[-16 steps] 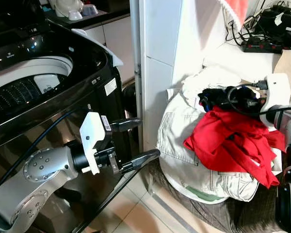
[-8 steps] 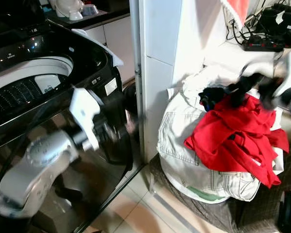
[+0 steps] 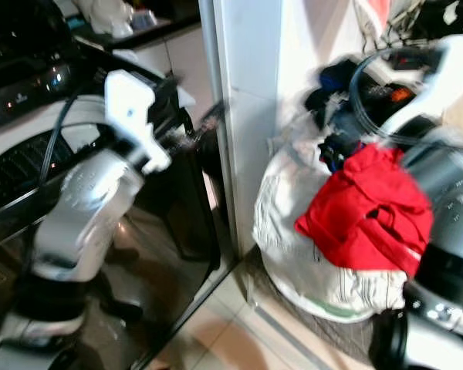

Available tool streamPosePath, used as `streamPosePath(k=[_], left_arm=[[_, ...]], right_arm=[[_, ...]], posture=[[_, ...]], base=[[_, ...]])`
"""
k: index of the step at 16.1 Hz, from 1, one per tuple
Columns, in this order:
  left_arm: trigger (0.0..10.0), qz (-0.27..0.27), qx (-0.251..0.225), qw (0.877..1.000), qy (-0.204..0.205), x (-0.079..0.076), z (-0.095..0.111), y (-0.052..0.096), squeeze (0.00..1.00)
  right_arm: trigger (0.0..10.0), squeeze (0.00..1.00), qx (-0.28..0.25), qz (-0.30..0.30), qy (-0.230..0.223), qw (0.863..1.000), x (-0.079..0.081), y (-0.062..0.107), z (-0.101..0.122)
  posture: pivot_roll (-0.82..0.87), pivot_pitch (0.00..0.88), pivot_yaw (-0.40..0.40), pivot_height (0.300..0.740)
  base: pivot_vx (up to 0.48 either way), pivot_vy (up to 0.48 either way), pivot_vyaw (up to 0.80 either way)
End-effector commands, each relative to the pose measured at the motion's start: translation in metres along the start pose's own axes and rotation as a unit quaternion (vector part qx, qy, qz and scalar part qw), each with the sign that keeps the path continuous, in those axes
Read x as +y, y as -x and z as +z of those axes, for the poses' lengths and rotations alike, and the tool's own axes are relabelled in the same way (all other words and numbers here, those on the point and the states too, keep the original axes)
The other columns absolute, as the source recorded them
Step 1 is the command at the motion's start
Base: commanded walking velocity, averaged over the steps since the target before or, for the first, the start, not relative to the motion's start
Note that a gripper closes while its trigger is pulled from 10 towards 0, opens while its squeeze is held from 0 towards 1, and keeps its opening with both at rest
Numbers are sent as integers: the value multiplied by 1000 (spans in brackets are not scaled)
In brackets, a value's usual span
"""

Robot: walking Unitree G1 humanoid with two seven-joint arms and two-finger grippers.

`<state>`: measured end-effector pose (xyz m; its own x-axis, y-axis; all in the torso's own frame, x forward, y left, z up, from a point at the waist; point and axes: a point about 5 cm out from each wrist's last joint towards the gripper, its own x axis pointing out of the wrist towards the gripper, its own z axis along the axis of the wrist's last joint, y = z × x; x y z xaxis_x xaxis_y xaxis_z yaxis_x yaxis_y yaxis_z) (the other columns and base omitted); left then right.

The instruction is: Clothes washing

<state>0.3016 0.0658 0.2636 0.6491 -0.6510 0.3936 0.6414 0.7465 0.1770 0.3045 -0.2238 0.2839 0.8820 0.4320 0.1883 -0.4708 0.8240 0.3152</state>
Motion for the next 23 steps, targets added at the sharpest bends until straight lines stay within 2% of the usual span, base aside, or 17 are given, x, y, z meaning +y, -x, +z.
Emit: streamPosePath(k=[1, 2, 4, 5, 6, 8, 10, 14, 15, 16, 17, 18, 20, 21, 23], left_arm=[[10000, -24, -13, 1000, 13, -2, 3, -2, 1000], [10000, -51, -25, 998, 16, -6, 5, -4, 1000], [10000, -91, -20, 996, -9, -14, 0, -2, 1000], [10000, -98, -21, 995, -8, -15, -1, -1, 1000], [10000, -91, -22, 996, -4, -13, -2, 2, 1000], [10000, -86, -29, 996, 18, -12, -1, 4, 1000], [10000, -87, -27, 996, 14, -14, -3, 5, 1000], [10000, -67, -18, 998, 9, -10, -8, 3, 1000], [10000, -60, -7, 998, -2, -9, -10, 3, 188], [4745, -53, -7, 999, -2, -7, -11, 3, 0], [0, -55, -14, 998, 8, -7, -9, 3, 0], [0, -57, -17, 998, 16, -7, -9, 3, 0], [0, -46, -8, 997, 58, -8, -11, 2, 0], [0, -37, -8, 997, 61, -6, -9, 0, 0], [0, -57, -9, 998, 18, -10, -8, -1, 0]], right_arm=[[0, 0, 0, 37, -18, 999, 11, 0, 1], [0, 0, 1, 68, -40, 997, 21, -4, -2], [0, 0, 16, 133, -62, 989, 42, -11, -7], [0, 0, 19, 141, -65, 988, 45, -12, -8], [0, 0, 30, 173, -75, 982, 53, -13, -7], [0, 0, 45, 199, -79, 976, 60, -12, -10], [0, 0, 59, 230, -84, 968, 70, -10, -13], [0, 0, 69, 256, -92, 960, 77, -7, -14], [0, 0, 69, 260, -93, 959, 78, -6, -14], [0, 0, 71, 260, -92, 958, 79, -6, -15], [0, 0, 75, 258, -92, 959, 78, -5, -16], [0, 0, 75, 256, -92, 959, 78, -4, -17], [0, 0, 81, 251, -91, 960, 79, -3, -20], [0, 0, 82, 251, -91, 960, 79, -3, -19], [0, 0, 82, 249, -91, 961, 78, -3, -20]], posture=[[-148, 0, 122, 740], [-154, 0, 121, 740], [-150, 0, 95, 740], [-149, 0, 92, 740], [-144, 0, 74, 740], [-138, 0, 62, 740], [-136, 0, 53, 740], [-137, 0, 54, 740], [-138, 0, 58, 740], [-140, 0, 60, 740], [-142, 0, 62, 740], [-142, 0, 63, 740], [-146, 0, 67, 740], [-150, 0, 69, 740], [-147, 0, 70, 740]], base=[[0, 0, 0], [0, 0, 0], [0, 0, 0], [0, 0, 0], [0, 0, 0], [0, 0, 0], [0, 0, 0], [0, 0, 0], [0, 0, 0], [0, 0, 0], [0, 0, 0], [0, 0, 0], [0, 0, 0], [0, 0, 0], [0, 0, 0]])
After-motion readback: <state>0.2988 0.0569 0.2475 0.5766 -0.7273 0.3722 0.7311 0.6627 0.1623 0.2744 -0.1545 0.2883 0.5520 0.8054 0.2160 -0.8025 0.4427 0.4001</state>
